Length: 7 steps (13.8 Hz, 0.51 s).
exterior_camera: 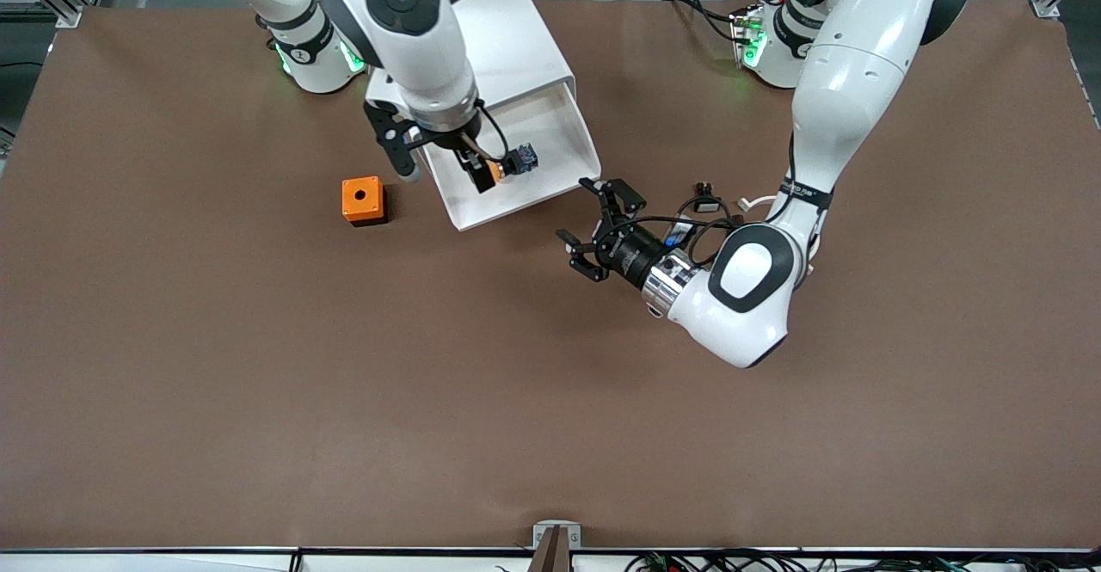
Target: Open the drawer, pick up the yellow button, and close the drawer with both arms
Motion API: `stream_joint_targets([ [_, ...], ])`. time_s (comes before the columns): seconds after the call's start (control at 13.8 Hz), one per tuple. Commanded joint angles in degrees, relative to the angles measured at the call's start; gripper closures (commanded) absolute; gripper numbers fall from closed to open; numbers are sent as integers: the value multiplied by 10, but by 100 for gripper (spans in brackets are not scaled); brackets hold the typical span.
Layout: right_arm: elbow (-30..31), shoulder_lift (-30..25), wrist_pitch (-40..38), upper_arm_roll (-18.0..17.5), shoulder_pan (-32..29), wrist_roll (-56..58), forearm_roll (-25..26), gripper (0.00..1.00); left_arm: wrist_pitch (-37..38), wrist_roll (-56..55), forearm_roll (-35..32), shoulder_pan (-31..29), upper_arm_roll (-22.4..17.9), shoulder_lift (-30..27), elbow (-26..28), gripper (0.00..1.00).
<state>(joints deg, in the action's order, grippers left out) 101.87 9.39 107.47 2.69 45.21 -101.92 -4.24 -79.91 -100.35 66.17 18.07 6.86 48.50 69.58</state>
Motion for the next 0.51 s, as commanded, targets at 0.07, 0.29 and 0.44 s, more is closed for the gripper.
stream_joint_targets([
  [0.07, -7, 26, 10, 7, 38, -29, 5, 0, -3, 128, 3, 9, -33, -16, -16, 0],
  [0.29, -7, 49, 42, 8, 50, -45, 5, 0, -23, 224, -52, 14, -35, -37, -16, 0],
  [0.44, -7, 61, 50, 8, 52, -46, 6, 0, -51, 281, -91, 14, -34, -46, -16, 0],
])
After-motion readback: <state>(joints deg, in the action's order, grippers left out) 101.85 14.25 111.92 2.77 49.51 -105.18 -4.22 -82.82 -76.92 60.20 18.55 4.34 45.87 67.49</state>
